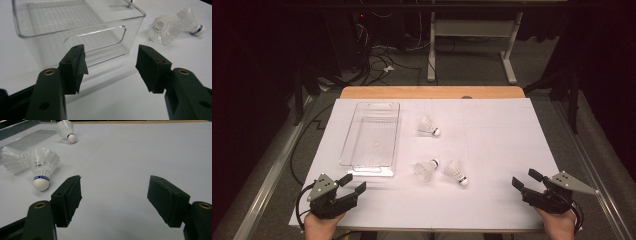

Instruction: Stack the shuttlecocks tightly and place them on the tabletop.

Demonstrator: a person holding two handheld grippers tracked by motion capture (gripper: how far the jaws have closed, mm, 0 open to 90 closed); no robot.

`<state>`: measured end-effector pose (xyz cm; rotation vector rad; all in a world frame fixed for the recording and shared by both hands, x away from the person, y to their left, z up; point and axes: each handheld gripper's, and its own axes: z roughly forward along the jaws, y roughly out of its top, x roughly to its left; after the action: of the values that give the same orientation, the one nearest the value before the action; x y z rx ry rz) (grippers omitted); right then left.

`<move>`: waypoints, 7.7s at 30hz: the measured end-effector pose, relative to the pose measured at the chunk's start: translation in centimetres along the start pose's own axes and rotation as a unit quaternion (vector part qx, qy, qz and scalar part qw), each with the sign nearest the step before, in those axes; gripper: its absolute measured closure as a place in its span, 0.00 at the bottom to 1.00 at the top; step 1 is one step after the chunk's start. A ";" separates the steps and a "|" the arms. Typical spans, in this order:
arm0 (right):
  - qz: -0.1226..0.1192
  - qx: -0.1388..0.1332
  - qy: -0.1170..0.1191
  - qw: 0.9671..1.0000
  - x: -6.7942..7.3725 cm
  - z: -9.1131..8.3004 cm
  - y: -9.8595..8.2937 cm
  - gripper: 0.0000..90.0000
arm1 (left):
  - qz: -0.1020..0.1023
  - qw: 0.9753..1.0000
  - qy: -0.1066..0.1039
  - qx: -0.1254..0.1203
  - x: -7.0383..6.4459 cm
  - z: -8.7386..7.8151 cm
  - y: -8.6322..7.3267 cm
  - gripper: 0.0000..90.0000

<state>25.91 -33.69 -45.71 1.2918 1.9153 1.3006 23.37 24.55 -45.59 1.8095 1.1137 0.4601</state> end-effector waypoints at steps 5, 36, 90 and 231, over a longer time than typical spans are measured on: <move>0.000 0.000 0.000 1.000 0.0 0.0 0.0 0.31 | 0.001 1.000 -0.008 0.006 -0.4 0.3 0.1 0.46; 0.000 0.001 0.000 1.000 0.0 0.0 0.0 0.30 | 0.041 0.998 -0.037 0.023 -3.4 2.4 0.9 0.42; -0.001 -0.002 0.014 1.000 0.2 0.0 0.0 0.30 | 0.069 0.995 -0.063 0.026 -8.8 8.7 4.7 0.44; -0.015 0.015 0.035 0.999 0.4 0.6 0.1 0.31 | -0.055 0.978 0.011 0.203 -2.4 26.2 19.2 0.51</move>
<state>26.23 -33.02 -45.88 1.2413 2.0006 1.3225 49.93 6.07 -41.81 2.0796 1.3924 0.1946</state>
